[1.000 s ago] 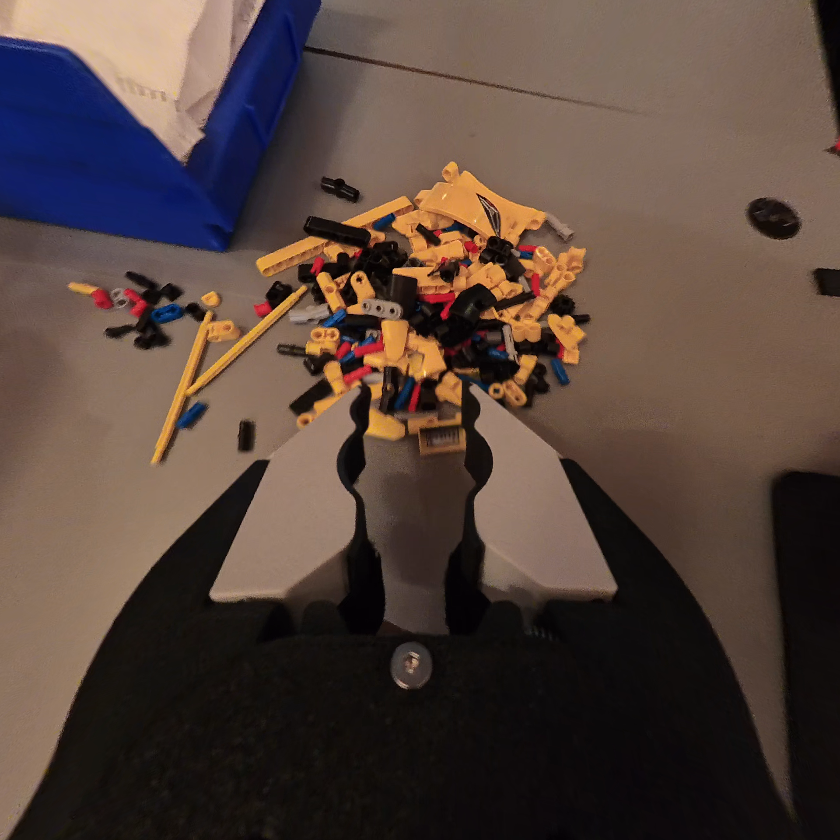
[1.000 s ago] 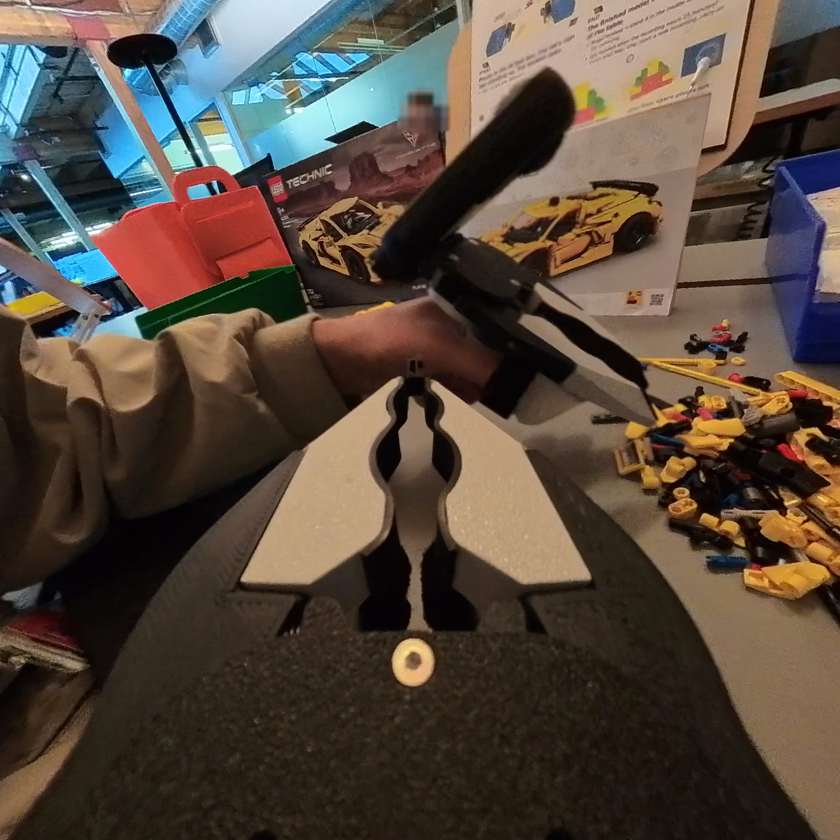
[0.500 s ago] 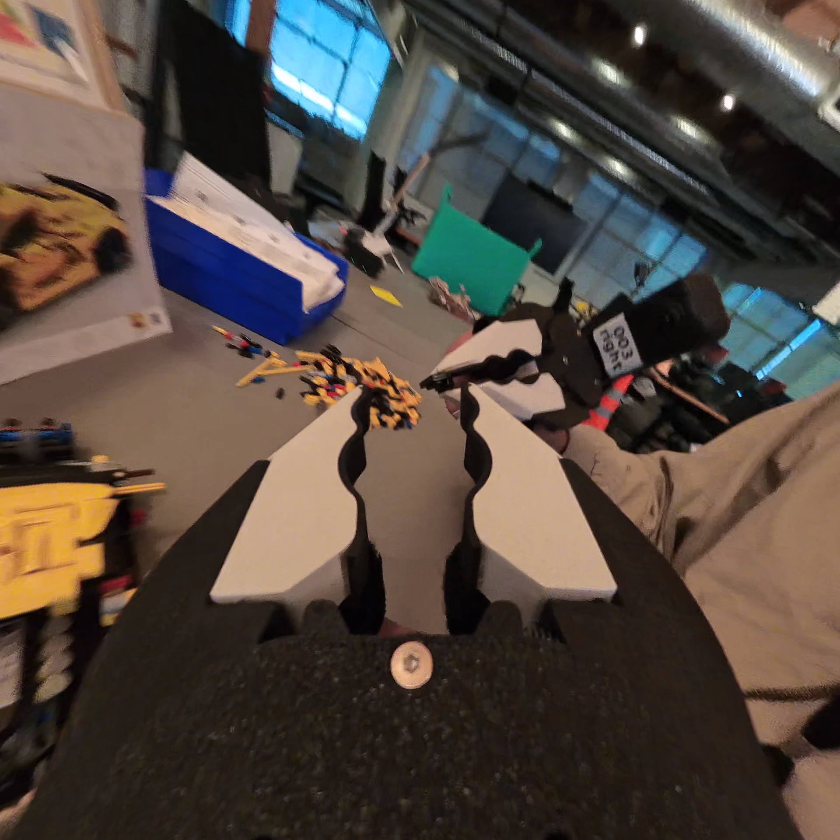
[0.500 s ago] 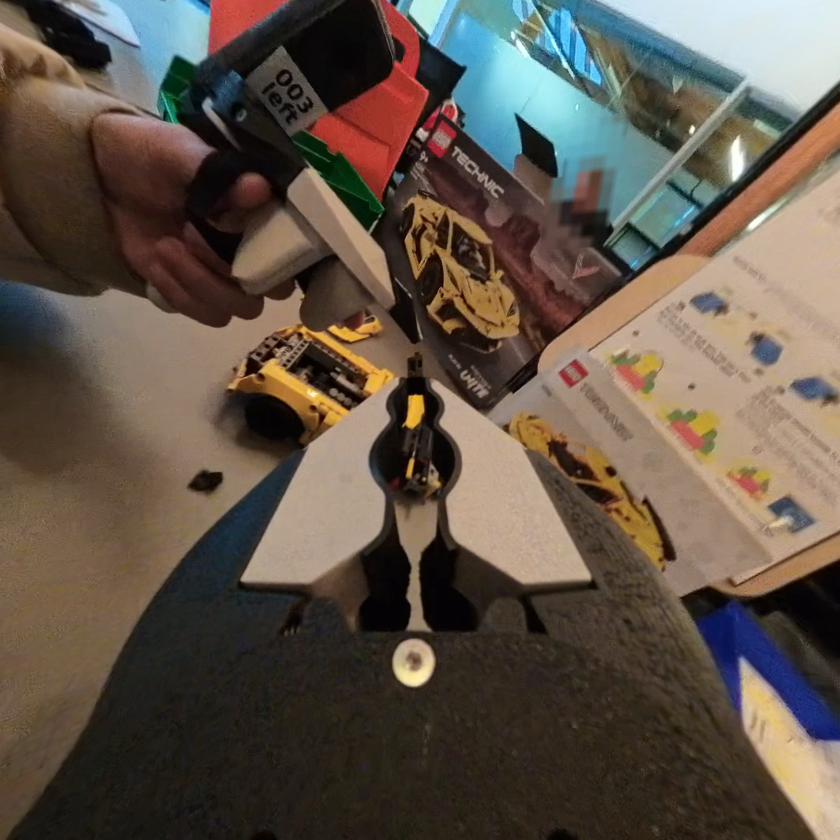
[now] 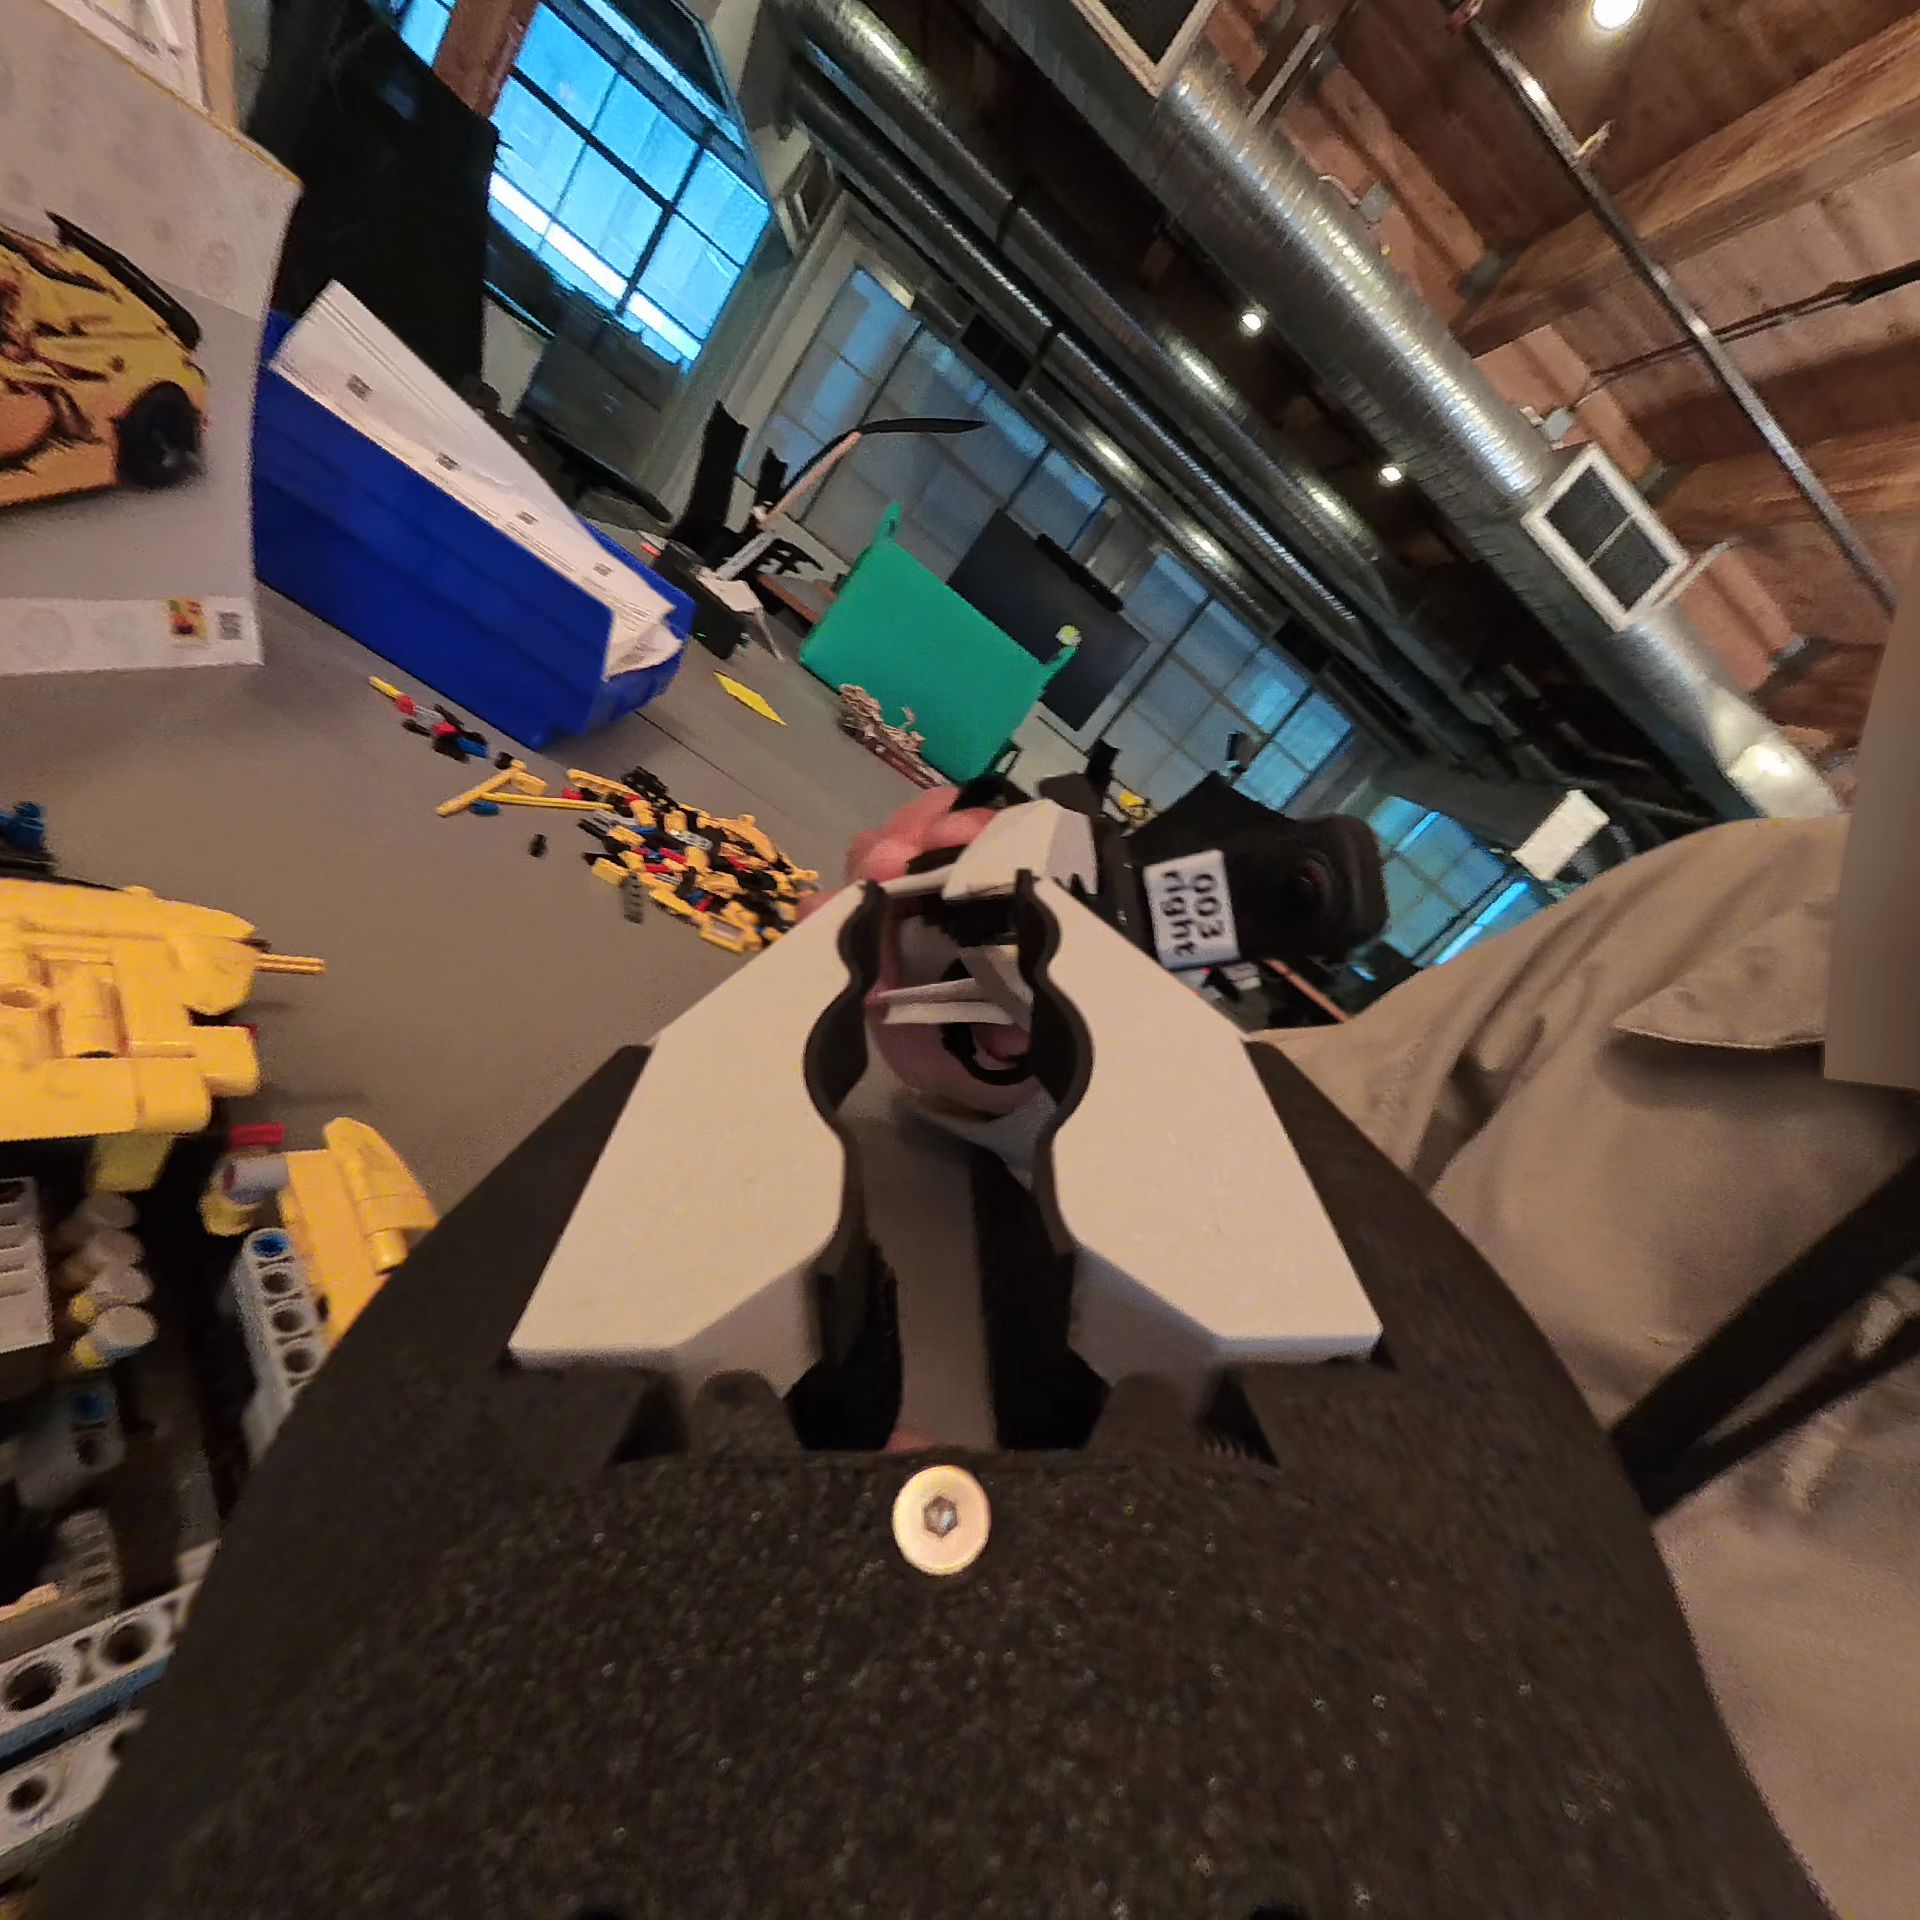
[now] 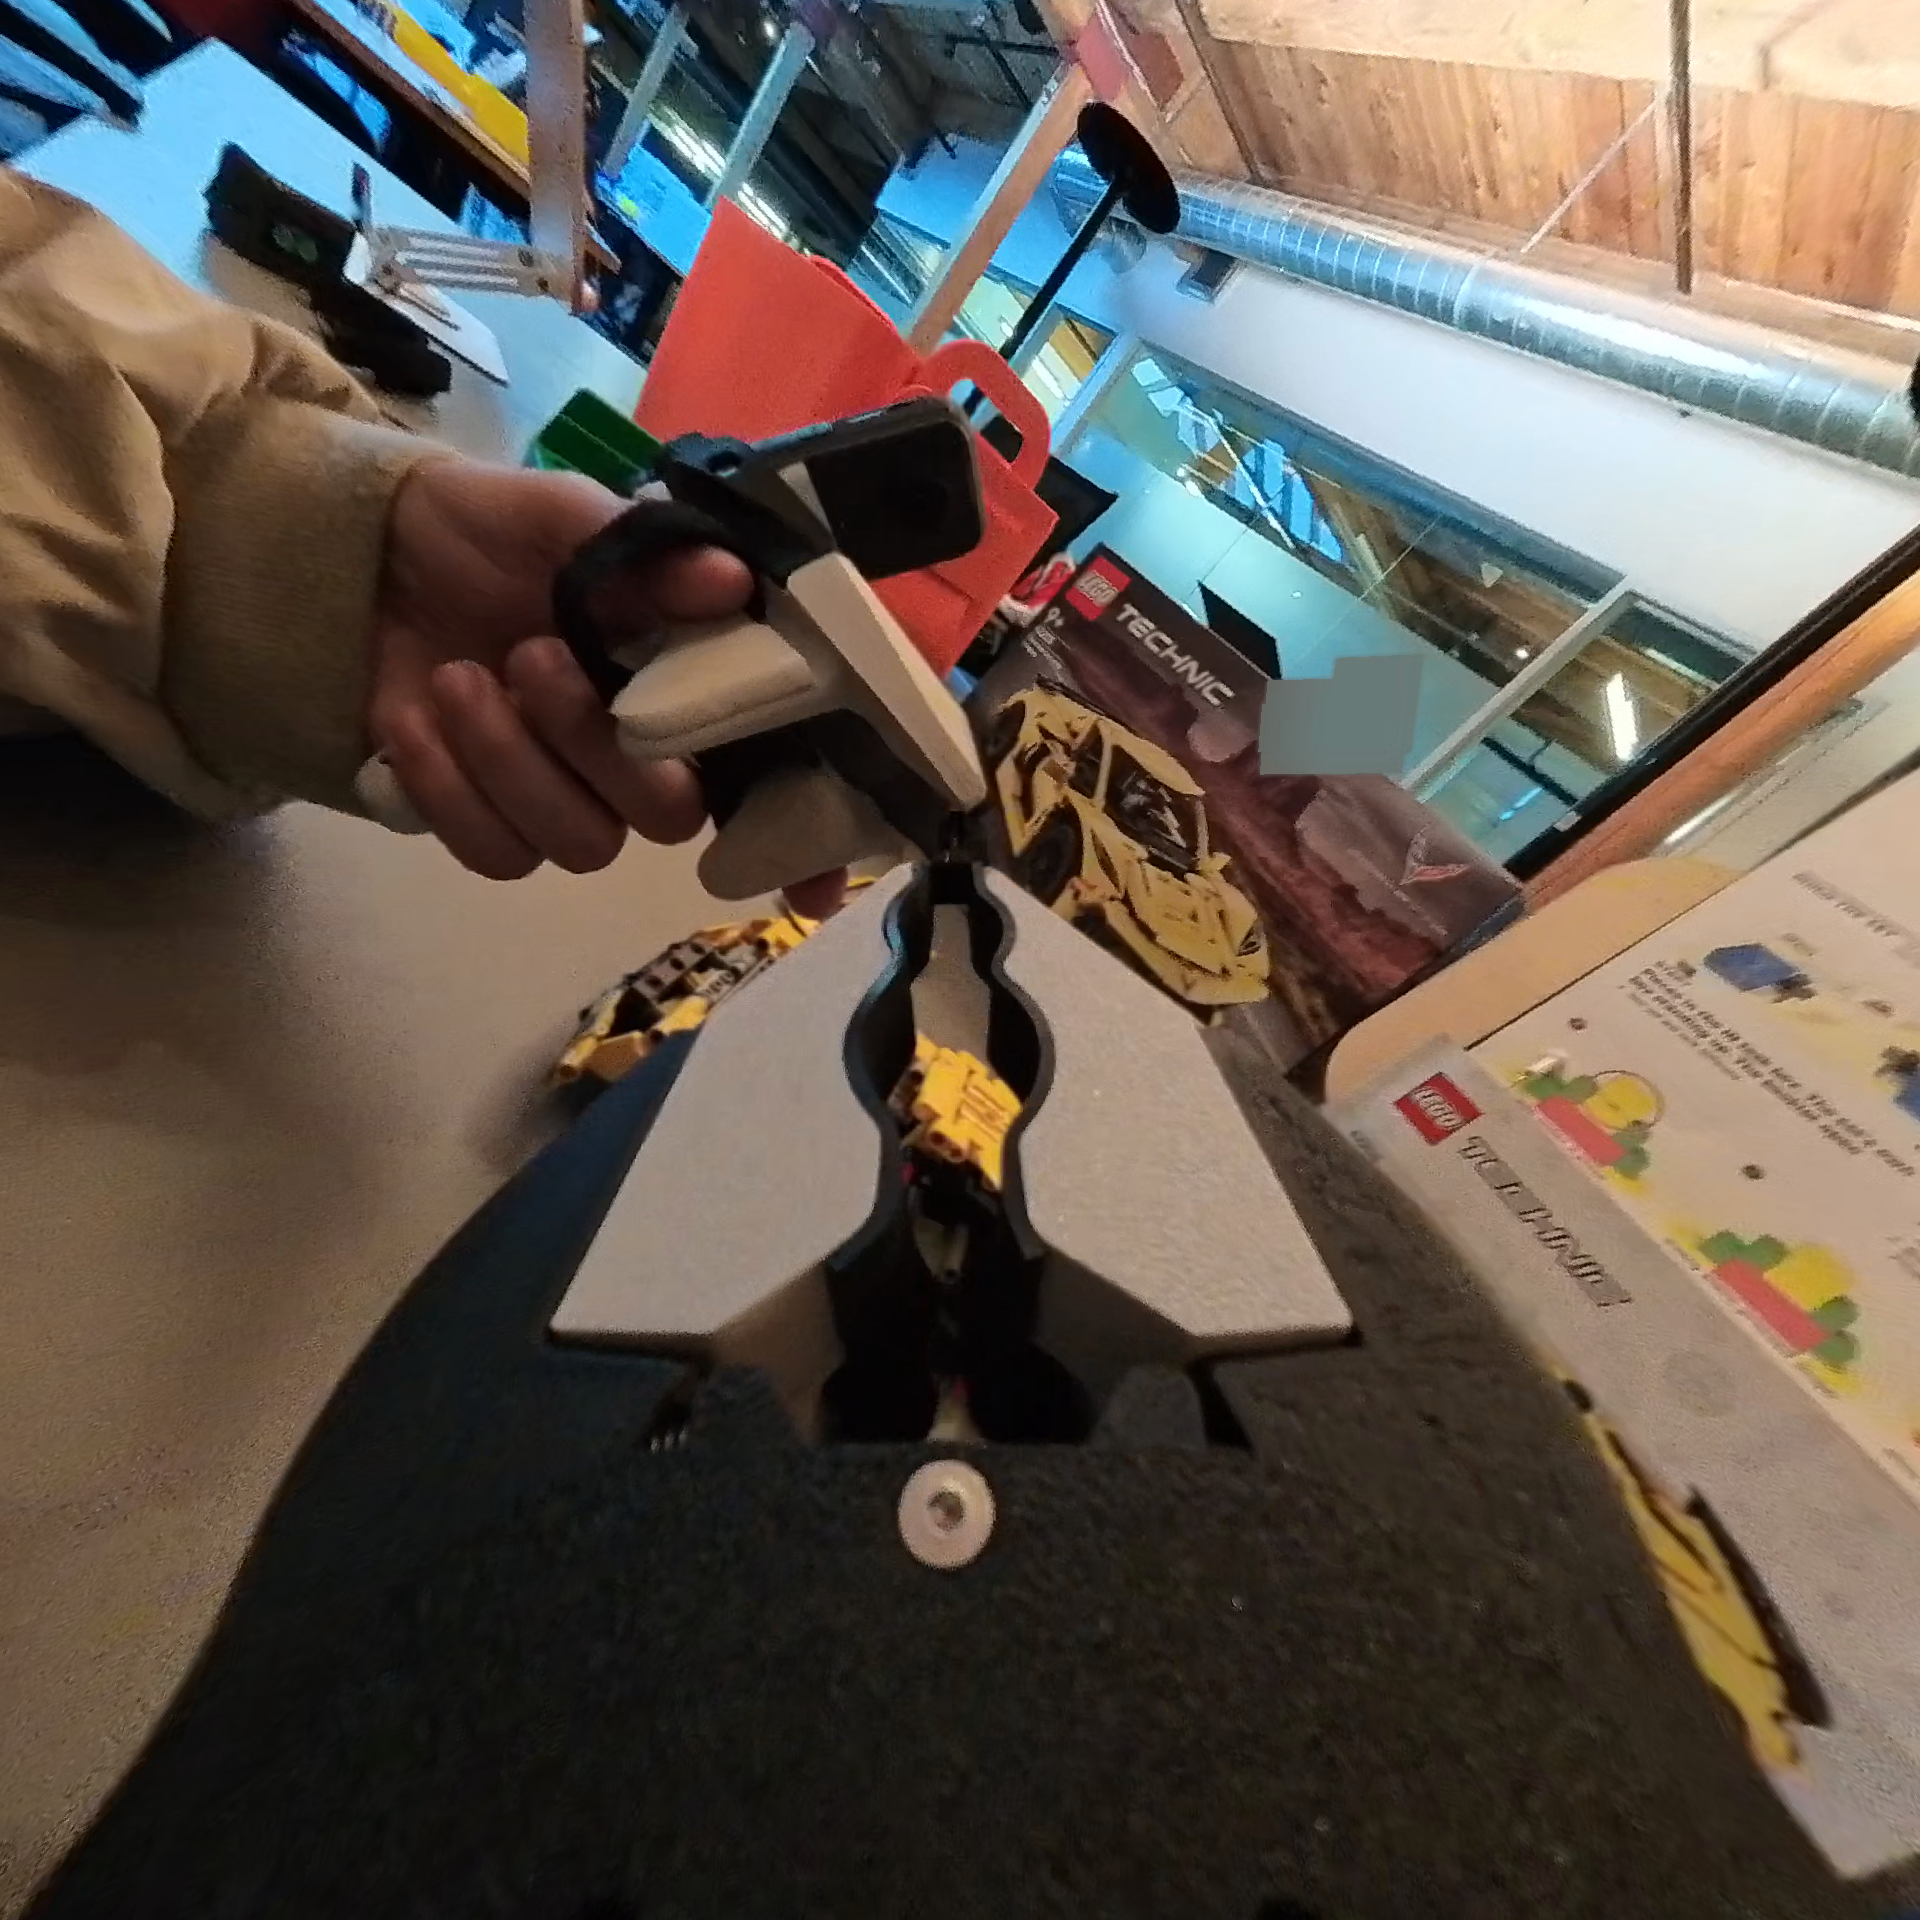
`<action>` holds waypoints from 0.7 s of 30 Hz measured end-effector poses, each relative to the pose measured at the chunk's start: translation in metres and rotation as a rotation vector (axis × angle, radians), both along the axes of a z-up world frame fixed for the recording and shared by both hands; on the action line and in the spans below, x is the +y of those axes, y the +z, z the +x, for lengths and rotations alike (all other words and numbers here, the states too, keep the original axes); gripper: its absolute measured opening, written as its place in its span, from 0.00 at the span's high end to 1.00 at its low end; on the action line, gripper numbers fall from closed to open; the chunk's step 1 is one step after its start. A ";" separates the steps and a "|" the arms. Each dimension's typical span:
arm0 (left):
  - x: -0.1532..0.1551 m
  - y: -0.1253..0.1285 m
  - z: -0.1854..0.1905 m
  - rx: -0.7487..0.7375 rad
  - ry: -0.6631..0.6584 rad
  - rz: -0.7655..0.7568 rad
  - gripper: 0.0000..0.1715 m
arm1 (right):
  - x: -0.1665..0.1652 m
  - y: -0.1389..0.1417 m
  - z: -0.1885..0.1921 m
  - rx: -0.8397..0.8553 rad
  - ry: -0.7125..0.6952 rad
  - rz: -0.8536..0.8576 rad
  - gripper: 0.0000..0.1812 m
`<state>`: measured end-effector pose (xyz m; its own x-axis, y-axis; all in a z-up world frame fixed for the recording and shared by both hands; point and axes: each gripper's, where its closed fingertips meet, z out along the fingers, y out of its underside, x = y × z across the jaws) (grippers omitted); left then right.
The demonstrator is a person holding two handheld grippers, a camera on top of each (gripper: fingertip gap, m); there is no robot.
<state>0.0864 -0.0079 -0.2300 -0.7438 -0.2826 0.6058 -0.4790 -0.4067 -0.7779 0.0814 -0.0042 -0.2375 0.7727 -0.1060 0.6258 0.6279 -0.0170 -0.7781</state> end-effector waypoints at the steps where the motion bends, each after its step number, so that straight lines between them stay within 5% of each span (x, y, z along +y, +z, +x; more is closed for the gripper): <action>1: -0.002 -0.001 -0.002 0.006 -0.025 -0.012 0.90 | 0.000 -0.002 0.001 0.041 0.019 -0.001 0.97; 8: -0.007 -0.008 -0.006 0.009 -0.069 0.000 0.91 | -0.006 -0.007 -0.001 0.322 0.192 -0.011 0.97; 13: -0.012 -0.007 -0.010 -0.043 -0.061 0.037 0.96 | -0.013 -0.003 -0.004 0.776 0.417 -0.052 0.97; 21: -0.015 -0.014 -0.009 -0.087 -0.028 0.132 0.98 | -0.015 -0.013 -0.005 1.048 0.530 -0.152 0.97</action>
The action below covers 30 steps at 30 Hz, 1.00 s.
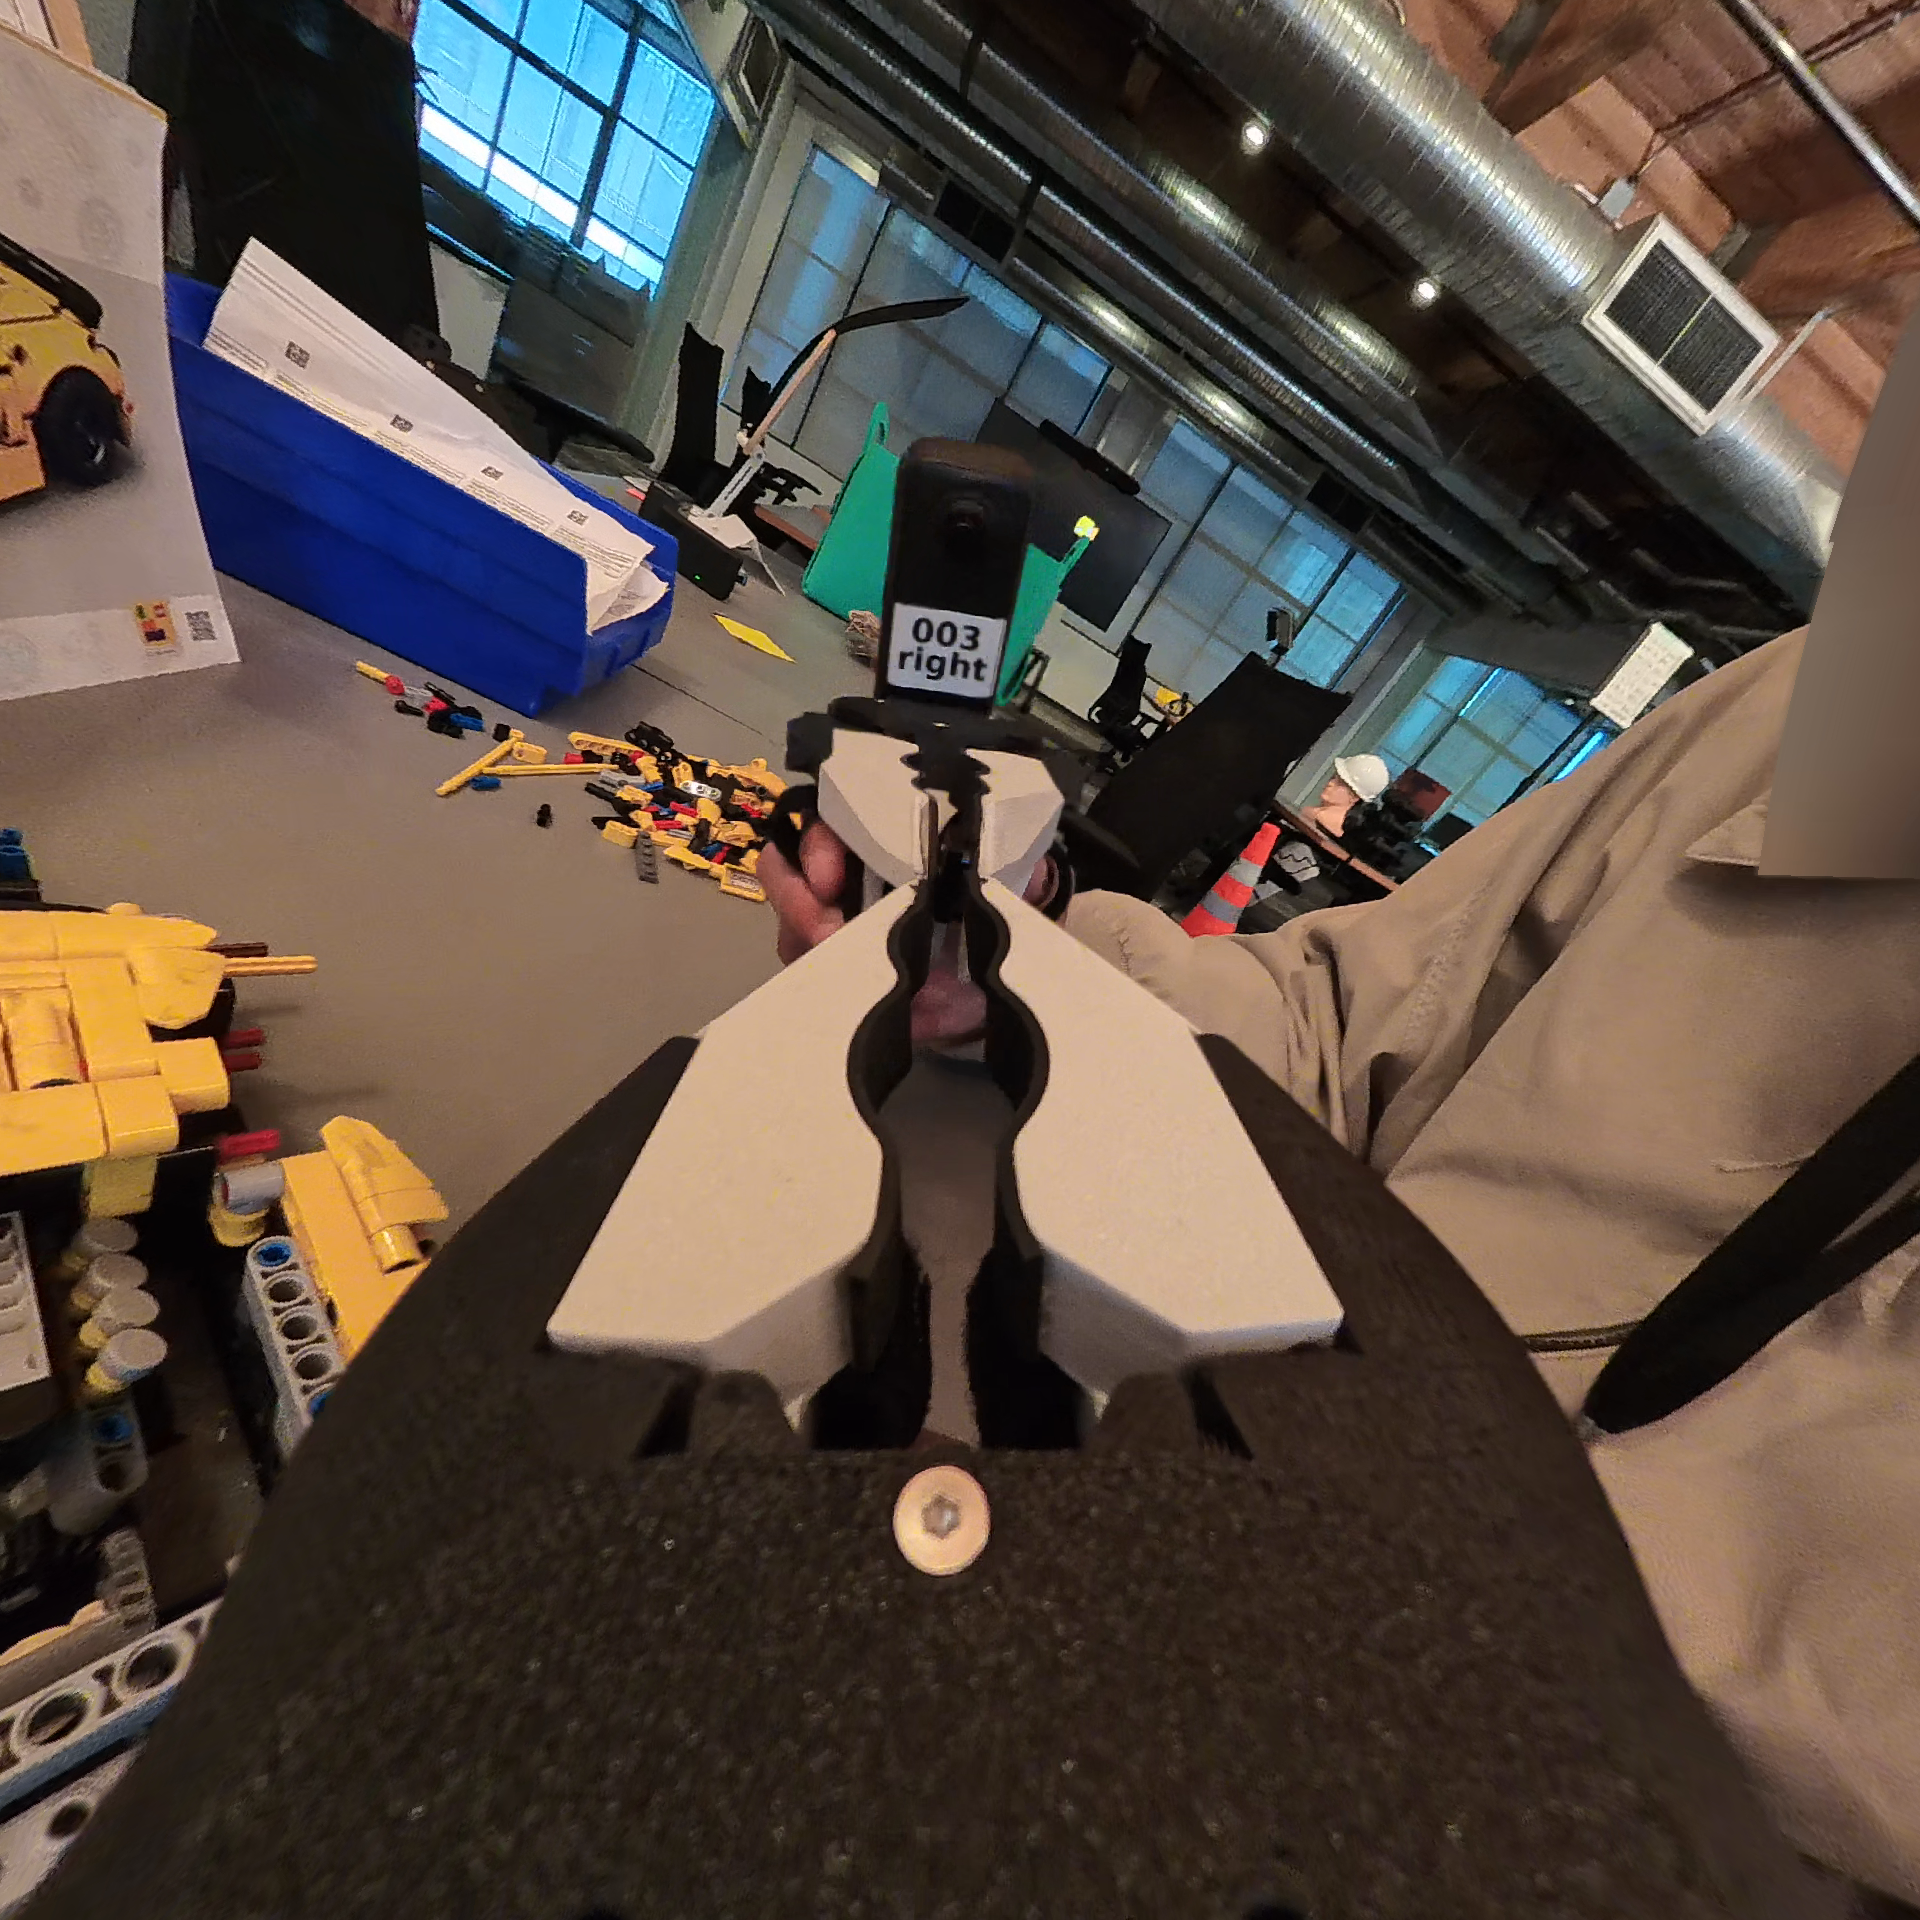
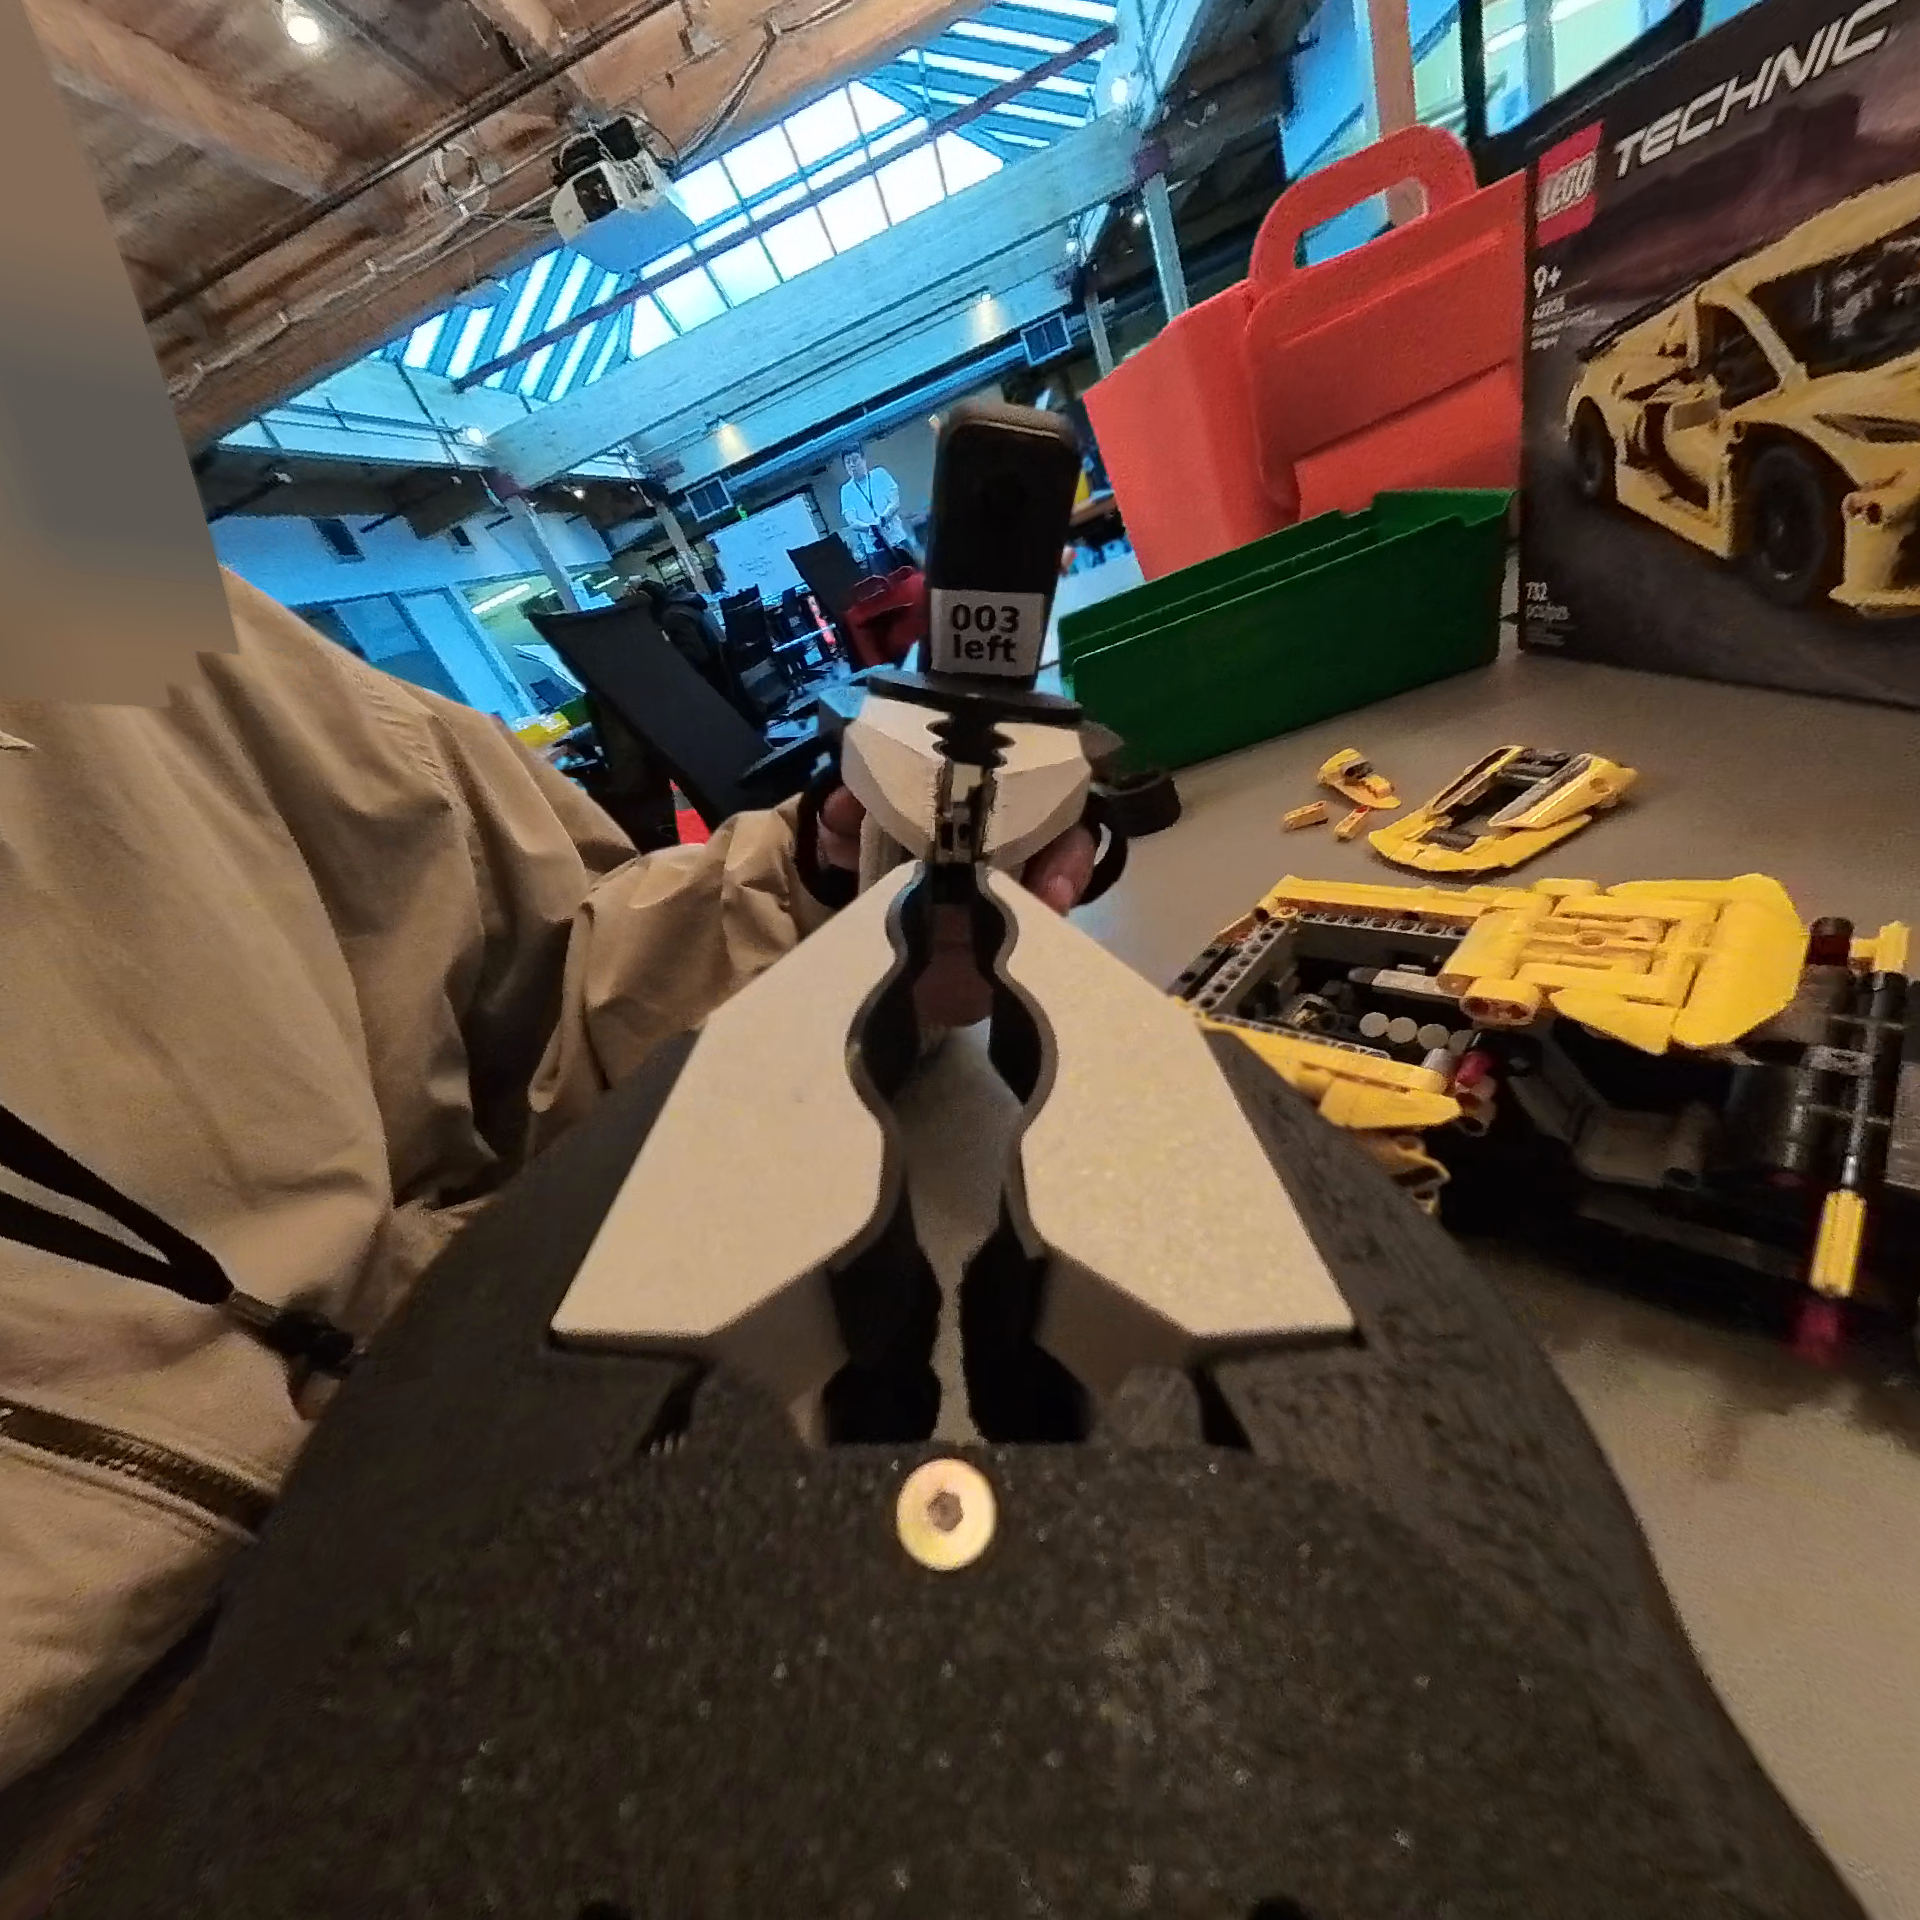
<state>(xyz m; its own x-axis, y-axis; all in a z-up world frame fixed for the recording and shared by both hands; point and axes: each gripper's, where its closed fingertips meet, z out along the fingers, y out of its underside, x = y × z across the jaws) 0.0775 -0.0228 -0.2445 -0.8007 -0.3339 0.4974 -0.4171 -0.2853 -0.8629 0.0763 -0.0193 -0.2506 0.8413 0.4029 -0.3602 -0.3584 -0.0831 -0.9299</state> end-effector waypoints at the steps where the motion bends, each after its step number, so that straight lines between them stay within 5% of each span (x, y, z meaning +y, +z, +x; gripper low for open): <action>1: 0.000 -0.001 0.001 0.000 0.006 0.008 0.98 | 0.000 -0.001 0.001 0.024 0.009 -0.008 0.97; 11: -0.003 -0.007 0.006 -0.099 0.077 0.089 0.98 | 0.004 -0.015 0.000 0.091 0.042 -0.097 0.97; 14: 0.000 -0.009 0.011 -0.132 0.129 0.163 0.99 | 0.007 -0.017 0.010 -0.066 -0.074 -0.077 0.94; 18: 0.007 -0.013 0.019 -0.065 0.174 0.136 0.99 | 0.006 -0.018 0.022 -0.475 -0.291 -0.033 0.84; 22: 0.008 -0.020 0.027 0.027 0.199 0.093 0.99 | 0.005 -0.024 0.033 -0.724 -0.510 -0.102 0.88; 30: 0.009 -0.025 0.036 -0.019 0.321 0.161 0.99 | 0.012 -0.032 0.036 -0.571 -0.483 -0.189 0.92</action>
